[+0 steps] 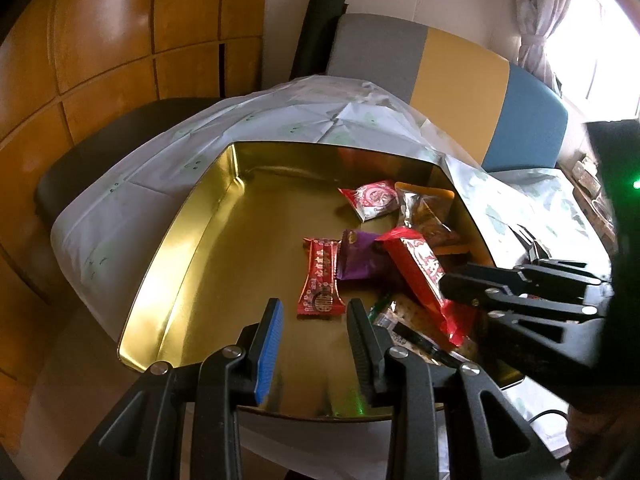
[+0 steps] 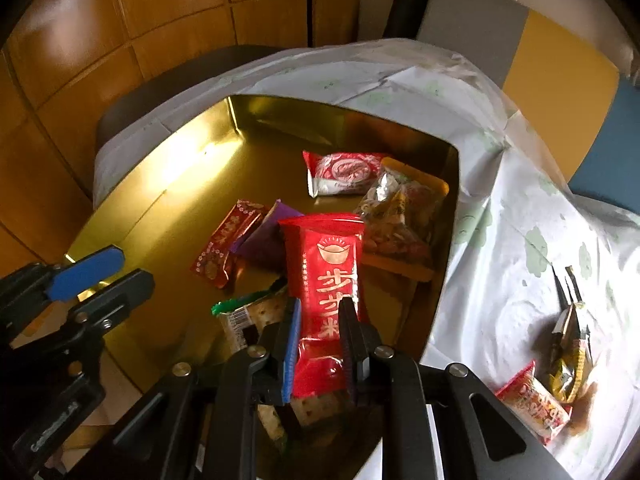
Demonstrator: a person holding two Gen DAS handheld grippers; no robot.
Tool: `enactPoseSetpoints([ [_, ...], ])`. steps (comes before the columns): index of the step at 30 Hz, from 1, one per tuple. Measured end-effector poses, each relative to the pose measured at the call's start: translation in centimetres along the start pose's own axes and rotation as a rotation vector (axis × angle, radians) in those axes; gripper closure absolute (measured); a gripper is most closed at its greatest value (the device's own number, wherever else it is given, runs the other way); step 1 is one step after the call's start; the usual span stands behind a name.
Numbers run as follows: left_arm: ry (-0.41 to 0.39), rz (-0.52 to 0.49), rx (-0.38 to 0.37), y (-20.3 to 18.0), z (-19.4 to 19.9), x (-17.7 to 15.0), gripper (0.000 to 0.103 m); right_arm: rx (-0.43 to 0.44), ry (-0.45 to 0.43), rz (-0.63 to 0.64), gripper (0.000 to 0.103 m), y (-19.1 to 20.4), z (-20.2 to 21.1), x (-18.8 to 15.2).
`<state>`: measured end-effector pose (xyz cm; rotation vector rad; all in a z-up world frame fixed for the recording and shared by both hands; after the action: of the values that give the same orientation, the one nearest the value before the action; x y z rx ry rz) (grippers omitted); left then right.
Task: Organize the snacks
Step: 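Carry the red cake pack into the gold tin and open the right gripper, then move both tools back toward the remaining snacks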
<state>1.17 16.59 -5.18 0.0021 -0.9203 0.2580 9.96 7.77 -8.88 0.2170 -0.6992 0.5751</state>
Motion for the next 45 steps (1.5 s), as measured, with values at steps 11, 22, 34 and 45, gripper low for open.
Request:
enactPoseSetpoints([
  [11, -0.01, -0.027, -0.012, -1.0, 0.6, 0.3, 0.07, -0.002, -0.084, -0.052, 0.083, -1.3, 3.9, 0.0],
  [22, -0.017, -0.064, -0.032, -2.5, 1.0, 0.5, 0.07, -0.067, -0.095, -0.116, 0.073, -6.2, 6.5, -2.1],
  [34, -0.023, -0.141, -0.112, -6.2, 1.4, 1.2, 0.07, -0.29, -0.05, -0.225, 0.058, -19.1, 10.9, -7.1],
  [45, -0.001, -0.323, -0.259, -14.3, 2.0, 1.0, 0.07, -0.504, 0.018, -0.547, 0.046, -33.7, 13.7, -14.6],
])
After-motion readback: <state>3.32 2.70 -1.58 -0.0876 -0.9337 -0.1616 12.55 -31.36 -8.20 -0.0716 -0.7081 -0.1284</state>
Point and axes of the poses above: each gripper's, at about its wrist camera, not at the fingertips, and z roughly against the way its jaws point, y to its left, x to its top, the point moved 6 cm from there along -z, roughly the way its jaws point, and after that the axes turned 11 degrees about -y, right-handed, at the moved point
